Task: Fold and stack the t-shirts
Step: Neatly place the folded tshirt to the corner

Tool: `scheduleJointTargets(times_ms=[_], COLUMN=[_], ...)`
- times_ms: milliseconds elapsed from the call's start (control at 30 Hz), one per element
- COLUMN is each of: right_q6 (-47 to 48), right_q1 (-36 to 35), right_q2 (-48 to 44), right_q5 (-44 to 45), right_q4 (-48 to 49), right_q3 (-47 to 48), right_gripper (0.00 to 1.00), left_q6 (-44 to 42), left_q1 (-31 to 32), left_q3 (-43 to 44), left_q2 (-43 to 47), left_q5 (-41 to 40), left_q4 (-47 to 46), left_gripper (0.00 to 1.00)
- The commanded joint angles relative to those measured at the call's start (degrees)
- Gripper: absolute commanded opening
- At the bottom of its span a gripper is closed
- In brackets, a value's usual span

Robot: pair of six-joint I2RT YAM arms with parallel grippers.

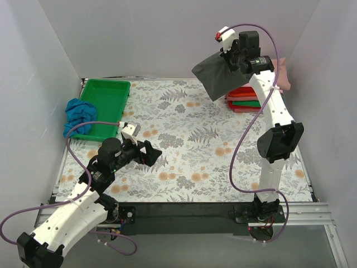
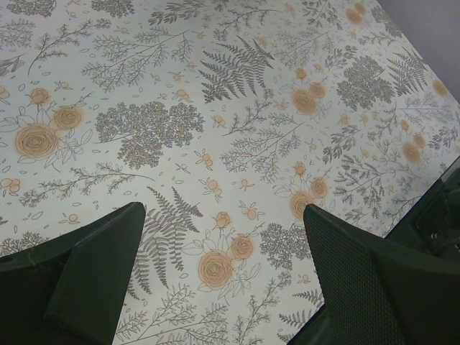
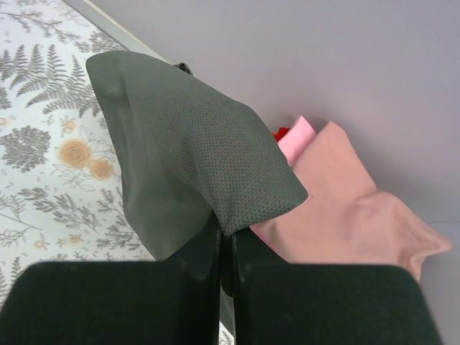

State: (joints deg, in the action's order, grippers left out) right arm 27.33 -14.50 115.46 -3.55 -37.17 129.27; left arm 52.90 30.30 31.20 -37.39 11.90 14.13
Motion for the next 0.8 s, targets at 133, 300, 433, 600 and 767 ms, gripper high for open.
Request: scheduleJointTargets(times_ms=[133, 300, 433, 600, 767], right_q6=[-0.1, -0.8, -1.5, -2.3, -3.1], right_q1=[3.2, 4.6, 6.2, 7.7, 9.3], right_q2=[-2.3, -2.3, -2.5, -3.7, -4.3], right_q5=[2.5, 3.3, 3.3, 3.3, 3.3], right_q4=[6.8, 9.1, 10.7, 12.3, 13.7], right_q3=[5.5, 7.0, 7.7, 7.8, 7.7], right_gripper=[0.01, 0.01, 0.01, 0.01, 0.01], left_q6=[-0.6, -0.5, -0.5, -0.5, -0.4], left_q1=[-0.2, -0.2, -0.2, -0.2, -0.2], left_q3=[-0.1, -0.2, -0.2, -0.1, -0.3], left_q2=[-0.2, -0.3, -0.5, -0.8, -0.8], left_q5=[0.9, 0.8, 0.8, 0.8, 0.8], left_q4=[-0.9, -0.9, -0.9, -0.9, -0.9], left_gripper=[0.92, 0.92, 0.92, 0.92, 0.92])
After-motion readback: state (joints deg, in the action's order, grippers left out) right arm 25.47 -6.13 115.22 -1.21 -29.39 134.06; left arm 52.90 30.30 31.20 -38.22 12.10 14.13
